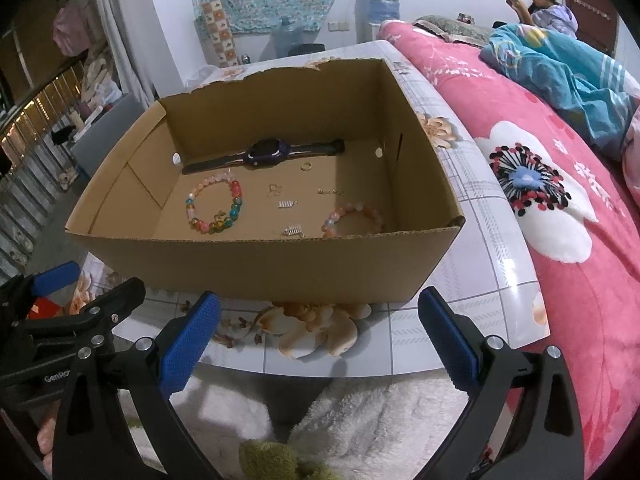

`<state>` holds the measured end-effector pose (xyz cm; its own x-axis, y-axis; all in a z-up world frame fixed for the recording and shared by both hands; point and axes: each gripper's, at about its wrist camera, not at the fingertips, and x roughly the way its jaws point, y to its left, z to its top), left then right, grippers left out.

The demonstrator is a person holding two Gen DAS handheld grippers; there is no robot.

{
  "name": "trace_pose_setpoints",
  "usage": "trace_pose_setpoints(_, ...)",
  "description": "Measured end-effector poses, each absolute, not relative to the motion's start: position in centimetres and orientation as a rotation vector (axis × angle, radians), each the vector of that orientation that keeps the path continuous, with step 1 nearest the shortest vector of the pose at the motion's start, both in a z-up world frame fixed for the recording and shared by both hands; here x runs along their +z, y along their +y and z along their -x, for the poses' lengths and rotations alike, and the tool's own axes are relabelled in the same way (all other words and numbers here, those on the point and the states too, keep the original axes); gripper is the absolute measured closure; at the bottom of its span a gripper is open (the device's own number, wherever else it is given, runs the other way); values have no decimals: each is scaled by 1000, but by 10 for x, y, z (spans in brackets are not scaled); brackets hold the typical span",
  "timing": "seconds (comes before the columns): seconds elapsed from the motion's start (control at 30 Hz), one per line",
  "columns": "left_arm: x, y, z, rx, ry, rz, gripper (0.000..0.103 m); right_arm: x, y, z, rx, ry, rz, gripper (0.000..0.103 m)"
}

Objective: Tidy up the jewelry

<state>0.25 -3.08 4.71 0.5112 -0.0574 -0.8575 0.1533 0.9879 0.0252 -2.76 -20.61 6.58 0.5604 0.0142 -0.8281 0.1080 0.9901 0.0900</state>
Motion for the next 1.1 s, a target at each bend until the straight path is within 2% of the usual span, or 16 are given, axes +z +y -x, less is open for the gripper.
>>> trace_pose_setpoints(1.1,41,-31,-6,-129,1053,-100,8,57,-208,24,-50,997,-164,7)
